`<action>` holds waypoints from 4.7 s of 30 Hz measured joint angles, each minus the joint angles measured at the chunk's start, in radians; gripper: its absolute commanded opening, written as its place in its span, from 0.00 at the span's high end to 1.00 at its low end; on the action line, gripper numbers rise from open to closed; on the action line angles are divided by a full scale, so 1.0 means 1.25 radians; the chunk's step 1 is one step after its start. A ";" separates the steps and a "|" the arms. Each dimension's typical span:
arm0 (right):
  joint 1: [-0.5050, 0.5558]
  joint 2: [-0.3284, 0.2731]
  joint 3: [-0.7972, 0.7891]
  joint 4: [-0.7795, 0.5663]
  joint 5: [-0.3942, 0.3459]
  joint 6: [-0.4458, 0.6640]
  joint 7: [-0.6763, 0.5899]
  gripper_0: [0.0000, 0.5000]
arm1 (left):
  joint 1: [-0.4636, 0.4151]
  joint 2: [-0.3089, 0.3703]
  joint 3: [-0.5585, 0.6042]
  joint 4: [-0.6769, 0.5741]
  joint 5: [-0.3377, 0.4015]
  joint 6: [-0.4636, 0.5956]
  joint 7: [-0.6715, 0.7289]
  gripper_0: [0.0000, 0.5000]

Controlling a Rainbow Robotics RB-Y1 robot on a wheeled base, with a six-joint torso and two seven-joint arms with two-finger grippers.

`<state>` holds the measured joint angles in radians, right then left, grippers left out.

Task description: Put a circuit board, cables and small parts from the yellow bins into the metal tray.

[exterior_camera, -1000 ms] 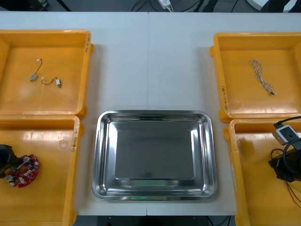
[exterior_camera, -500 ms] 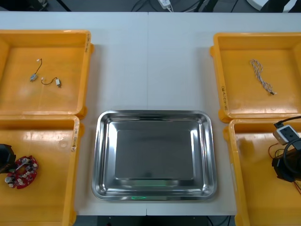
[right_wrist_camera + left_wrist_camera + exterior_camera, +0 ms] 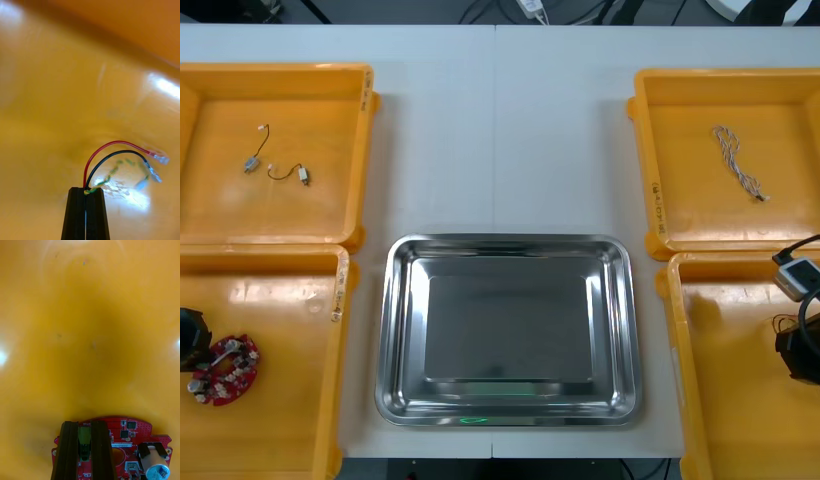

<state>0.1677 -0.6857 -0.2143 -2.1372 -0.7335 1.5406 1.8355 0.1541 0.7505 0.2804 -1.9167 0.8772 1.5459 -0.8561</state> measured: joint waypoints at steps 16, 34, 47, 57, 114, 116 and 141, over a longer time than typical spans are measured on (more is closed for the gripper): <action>-0.177 0.009 -0.140 -0.032 -0.045 0.260 0.000 1.00 | -0.034 0.061 0.023 -0.048 0.017 0.098 0.000 1.00; -0.346 0.010 -0.202 -0.059 -0.078 0.300 -0.006 1.00 | -0.207 0.119 -0.017 -0.183 0.034 0.227 0.000 1.00; -0.435 0.012 -0.121 -0.062 -0.127 0.300 -0.020 1.00 | -0.344 0.120 -0.158 -0.198 0.033 0.260 0.000 1.00; -0.442 0.012 -0.105 -0.063 -0.176 0.300 -0.020 1.00 | -0.433 0.120 -0.265 -0.219 0.033 0.266 0.030 1.00; -0.442 0.012 -0.105 -0.064 -0.160 0.300 -0.020 1.00 | -0.501 -0.198 -0.655 -0.247 -0.329 0.293 0.280 1.00; -0.442 0.012 -0.105 -0.064 -0.161 0.300 -0.020 1.00 | -0.490 -0.200 -0.668 -0.247 -0.342 0.287 0.280 1.00; -0.442 0.012 -0.105 -0.064 -0.164 0.300 -0.020 1.00 | -0.390 -0.217 -0.763 -0.230 -0.430 0.146 0.280 1.00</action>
<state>-0.3850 -0.6706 -0.3458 -2.2166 -0.9379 1.9160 1.8102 -0.3339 0.4795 -0.6738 -2.2044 0.3392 1.7278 -0.5058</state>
